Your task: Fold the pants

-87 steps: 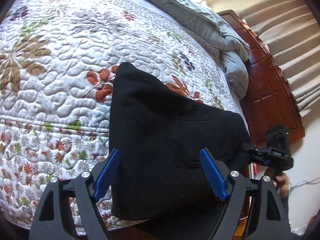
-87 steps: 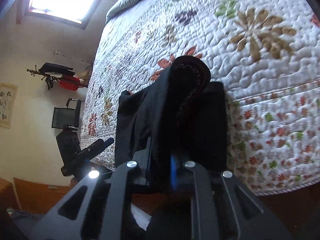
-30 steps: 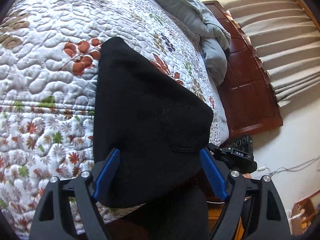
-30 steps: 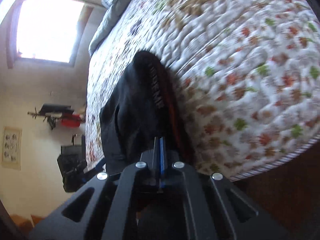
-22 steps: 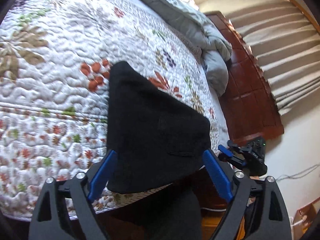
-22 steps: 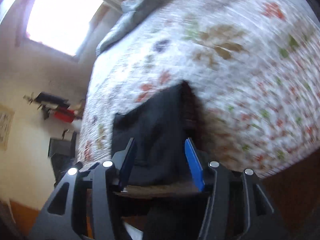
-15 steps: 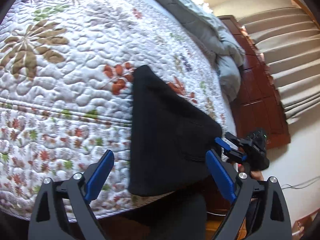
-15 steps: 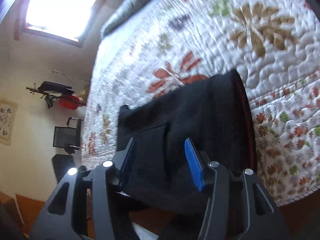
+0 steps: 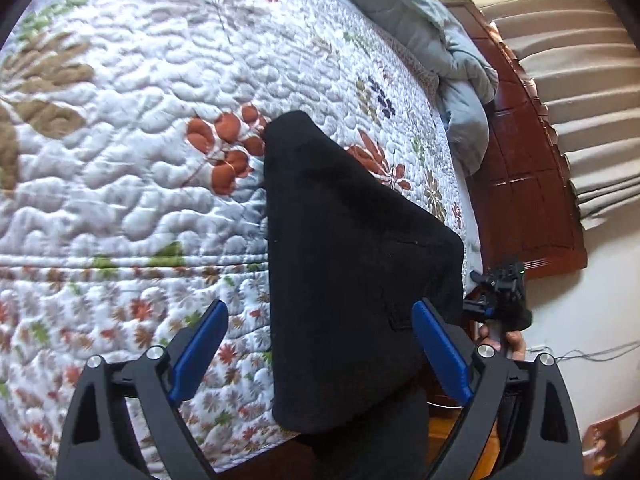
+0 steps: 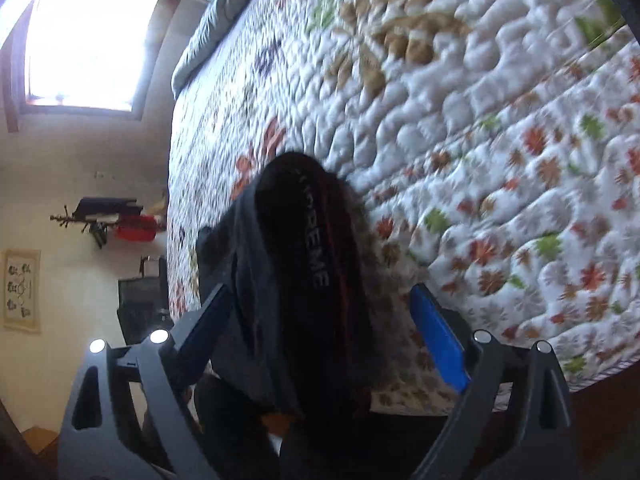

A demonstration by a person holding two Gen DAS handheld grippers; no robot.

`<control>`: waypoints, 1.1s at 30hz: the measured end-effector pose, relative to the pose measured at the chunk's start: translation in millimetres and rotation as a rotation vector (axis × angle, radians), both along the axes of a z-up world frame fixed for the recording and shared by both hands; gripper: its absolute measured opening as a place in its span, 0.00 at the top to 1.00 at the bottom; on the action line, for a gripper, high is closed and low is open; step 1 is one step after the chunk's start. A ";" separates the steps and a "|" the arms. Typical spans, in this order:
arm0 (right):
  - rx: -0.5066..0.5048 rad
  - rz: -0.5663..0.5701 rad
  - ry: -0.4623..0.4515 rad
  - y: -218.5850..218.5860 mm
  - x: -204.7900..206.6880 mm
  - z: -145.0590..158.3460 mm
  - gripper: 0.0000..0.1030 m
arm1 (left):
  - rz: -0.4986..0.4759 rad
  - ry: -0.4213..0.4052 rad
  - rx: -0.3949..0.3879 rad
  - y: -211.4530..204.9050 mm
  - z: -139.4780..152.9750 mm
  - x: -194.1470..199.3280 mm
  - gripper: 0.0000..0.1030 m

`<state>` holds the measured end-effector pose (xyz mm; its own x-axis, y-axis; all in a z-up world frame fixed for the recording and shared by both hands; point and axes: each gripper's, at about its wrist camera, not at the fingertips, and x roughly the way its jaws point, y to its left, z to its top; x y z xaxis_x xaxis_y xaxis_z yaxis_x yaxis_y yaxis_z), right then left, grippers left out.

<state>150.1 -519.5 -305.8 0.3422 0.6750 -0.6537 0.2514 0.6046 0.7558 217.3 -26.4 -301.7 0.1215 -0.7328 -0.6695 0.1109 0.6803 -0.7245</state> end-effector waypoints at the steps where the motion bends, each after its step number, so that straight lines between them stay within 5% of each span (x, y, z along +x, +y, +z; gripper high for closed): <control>1: 0.012 0.018 0.005 3.4 1.8 -3.3 0.13 | -0.002 0.024 -0.016 -1.1 -4.1 3.2 0.10; 9: -0.006 0.150 0.042 35.8 26.5 -20.6 0.02 | 0.008 0.180 -0.078 -10.6 -33.7 18.5 0.09; 16: -0.086 0.211 0.029 54.6 28.3 -13.1 0.04 | -0.029 0.190 -0.050 -32.7 -46.2 17.2 0.11; 18: -0.137 0.228 0.025 58.7 25.6 -7.8 0.39 | -0.018 0.169 0.020 -32.8 -43.9 17.4 0.34; 19: -0.121 0.221 0.030 57.4 23.3 -7.6 0.45 | -0.024 0.170 0.036 -32.7 -43.8 17.5 0.48; 21: -0.128 0.226 0.013 59.5 19.3 -1.7 0.61 | -0.018 0.178 0.026 -32.5 -40.8 18.3 0.56; 26: -0.180 0.210 -0.038 69.7 12.4 28.1 0.70 | 0.005 0.145 0.042 -31.7 -24.1 12.6 0.70; 33: -0.200 0.228 -0.117 108.9 0.4 77.7 0.73 | 0.028 0.074 0.035 -2.3 13.9 4.0 0.71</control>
<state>150.5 -410.6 -228.1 0.2775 0.6054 -0.7460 0.0104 0.7745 0.6325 221.3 -28.7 -287.8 0.0912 -0.7059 -0.7024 0.0387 0.7073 -0.7058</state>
